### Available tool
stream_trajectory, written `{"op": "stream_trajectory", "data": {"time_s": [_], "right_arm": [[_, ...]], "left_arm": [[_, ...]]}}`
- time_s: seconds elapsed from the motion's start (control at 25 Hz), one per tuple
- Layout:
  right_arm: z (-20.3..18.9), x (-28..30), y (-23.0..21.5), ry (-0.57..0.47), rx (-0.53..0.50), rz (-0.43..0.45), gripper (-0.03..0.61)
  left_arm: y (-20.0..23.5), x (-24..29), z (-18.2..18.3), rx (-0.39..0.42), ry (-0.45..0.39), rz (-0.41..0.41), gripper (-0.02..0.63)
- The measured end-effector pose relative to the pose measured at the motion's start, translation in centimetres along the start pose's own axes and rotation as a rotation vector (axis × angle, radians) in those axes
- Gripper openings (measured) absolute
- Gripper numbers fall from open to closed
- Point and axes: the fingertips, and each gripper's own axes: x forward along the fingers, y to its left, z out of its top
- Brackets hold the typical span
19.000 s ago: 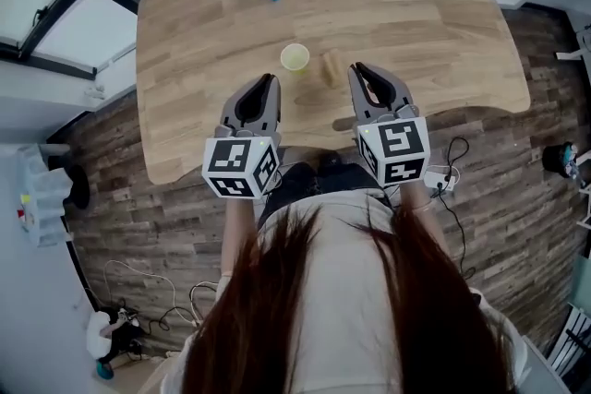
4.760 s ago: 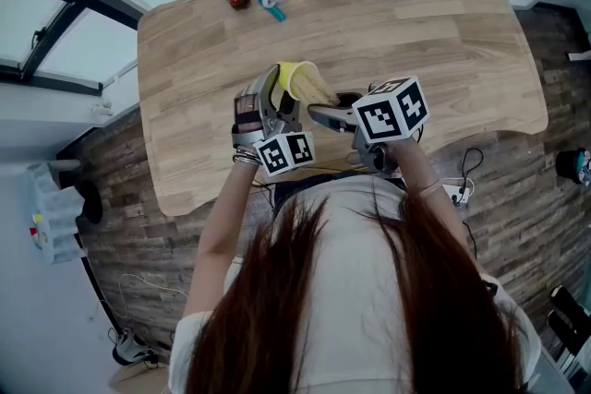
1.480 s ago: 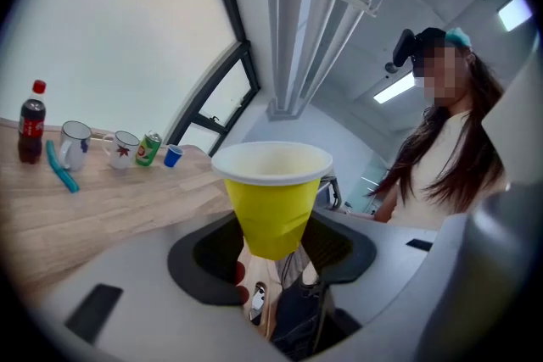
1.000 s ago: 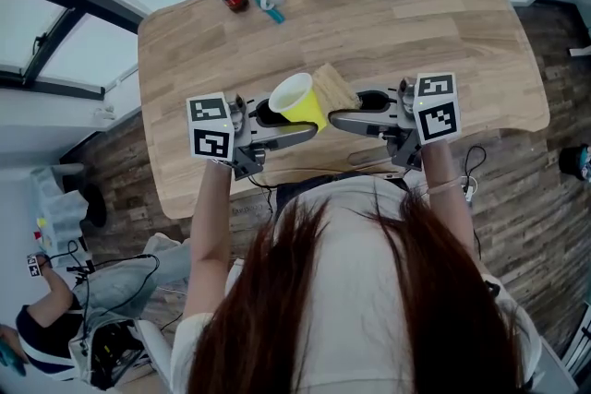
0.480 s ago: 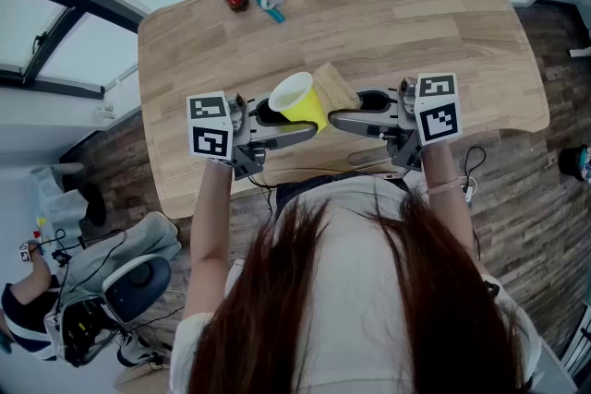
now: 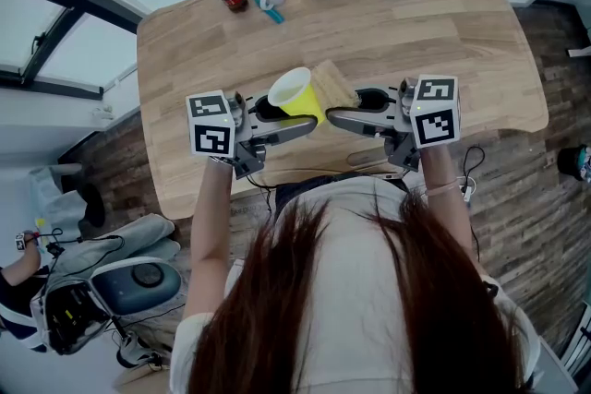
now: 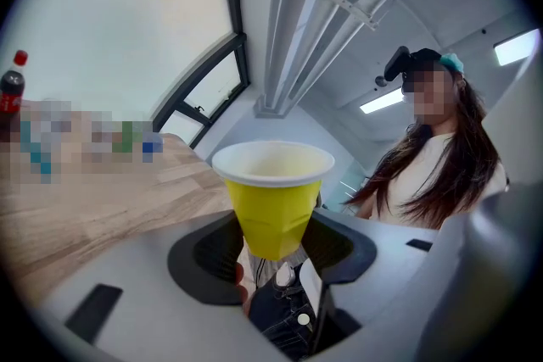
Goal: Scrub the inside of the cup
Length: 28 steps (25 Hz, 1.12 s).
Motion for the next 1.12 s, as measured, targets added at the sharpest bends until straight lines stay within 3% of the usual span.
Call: {"op": "stream_trajectory", "data": {"time_s": [0.4,1.12], "right_arm": [[-0.2,0.6,-1.4,0.031,-0.11,-0.142,0.127],[-0.2,1.3,-2.6,0.134,-0.466,-0.447,0.127]], "left_arm": [[2.3,-0.2,-0.2,-0.011,0.022,0.126,0.219],[4.5,-0.6,-0.4,-0.049,0.033,0.295,0.219]]}}
